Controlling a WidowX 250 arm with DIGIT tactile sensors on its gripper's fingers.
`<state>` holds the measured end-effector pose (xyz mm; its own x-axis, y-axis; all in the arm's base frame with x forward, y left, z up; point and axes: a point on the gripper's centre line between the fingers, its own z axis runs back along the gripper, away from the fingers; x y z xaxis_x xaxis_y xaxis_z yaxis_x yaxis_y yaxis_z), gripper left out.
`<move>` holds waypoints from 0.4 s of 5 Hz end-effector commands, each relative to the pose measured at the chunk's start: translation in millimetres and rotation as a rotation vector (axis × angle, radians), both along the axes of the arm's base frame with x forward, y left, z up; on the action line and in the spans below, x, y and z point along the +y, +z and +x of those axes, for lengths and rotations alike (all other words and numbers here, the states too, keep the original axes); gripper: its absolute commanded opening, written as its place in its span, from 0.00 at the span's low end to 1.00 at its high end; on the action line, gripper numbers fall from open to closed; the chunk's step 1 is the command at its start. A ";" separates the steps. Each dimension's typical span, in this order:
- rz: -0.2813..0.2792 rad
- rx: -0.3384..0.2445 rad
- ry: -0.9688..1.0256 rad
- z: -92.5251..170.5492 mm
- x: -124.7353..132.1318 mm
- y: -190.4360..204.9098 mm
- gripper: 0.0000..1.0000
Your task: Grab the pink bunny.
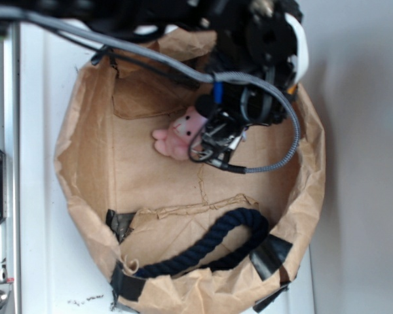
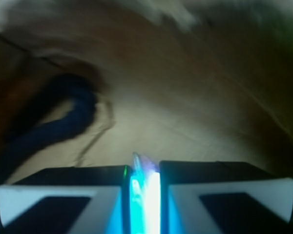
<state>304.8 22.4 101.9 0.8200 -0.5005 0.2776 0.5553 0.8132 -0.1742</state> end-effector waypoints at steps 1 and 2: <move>-0.044 -0.067 -0.010 -14.2 2.7 50.6 0.00; -0.068 -0.062 -0.014 -18.6 0.8 61.6 0.00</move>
